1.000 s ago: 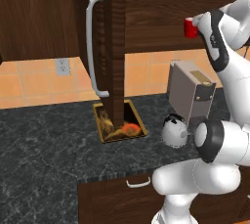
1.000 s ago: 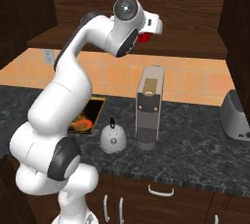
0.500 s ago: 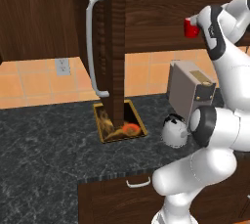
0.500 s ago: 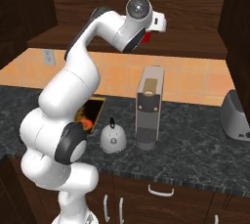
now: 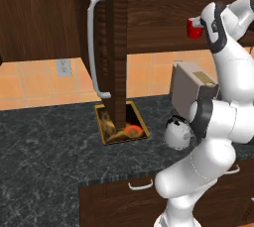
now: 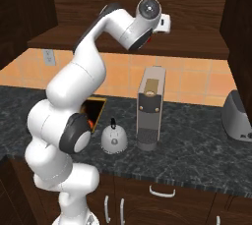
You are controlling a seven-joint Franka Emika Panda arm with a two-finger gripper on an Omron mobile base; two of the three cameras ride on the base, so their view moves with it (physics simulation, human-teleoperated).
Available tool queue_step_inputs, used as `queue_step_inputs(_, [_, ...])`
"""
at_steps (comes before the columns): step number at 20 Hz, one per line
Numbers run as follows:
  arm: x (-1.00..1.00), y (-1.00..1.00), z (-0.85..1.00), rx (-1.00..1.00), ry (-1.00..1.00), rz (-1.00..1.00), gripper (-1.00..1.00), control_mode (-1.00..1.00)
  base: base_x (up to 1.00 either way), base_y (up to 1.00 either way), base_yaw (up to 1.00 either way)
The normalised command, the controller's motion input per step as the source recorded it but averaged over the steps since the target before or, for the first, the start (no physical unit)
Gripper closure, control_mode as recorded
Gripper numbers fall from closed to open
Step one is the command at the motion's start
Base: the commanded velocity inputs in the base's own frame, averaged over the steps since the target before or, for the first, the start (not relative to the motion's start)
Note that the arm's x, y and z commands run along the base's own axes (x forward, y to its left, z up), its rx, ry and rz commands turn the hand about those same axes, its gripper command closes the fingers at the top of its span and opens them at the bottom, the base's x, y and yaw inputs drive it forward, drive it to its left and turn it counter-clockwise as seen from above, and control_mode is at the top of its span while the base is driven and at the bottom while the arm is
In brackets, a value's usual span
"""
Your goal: Pick the kettle from the counter and place it on the tray. Then pick the mug from the cabinet and place it on the tray. Then close the cabinet doors.
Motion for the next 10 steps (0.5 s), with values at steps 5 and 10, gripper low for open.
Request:
queue_step_inputs(5, [0.18, 0.08, 0.0, 0.0, 0.09, 0.0, -1.0, -1.0, 0.0, 0.0, 0.0])
queue_step_inputs(10, [0.15, 0.09, -0.06, 0.0, 0.09, 0.0, 1.0, -1.0, 0.0, 0.0, 0.0])
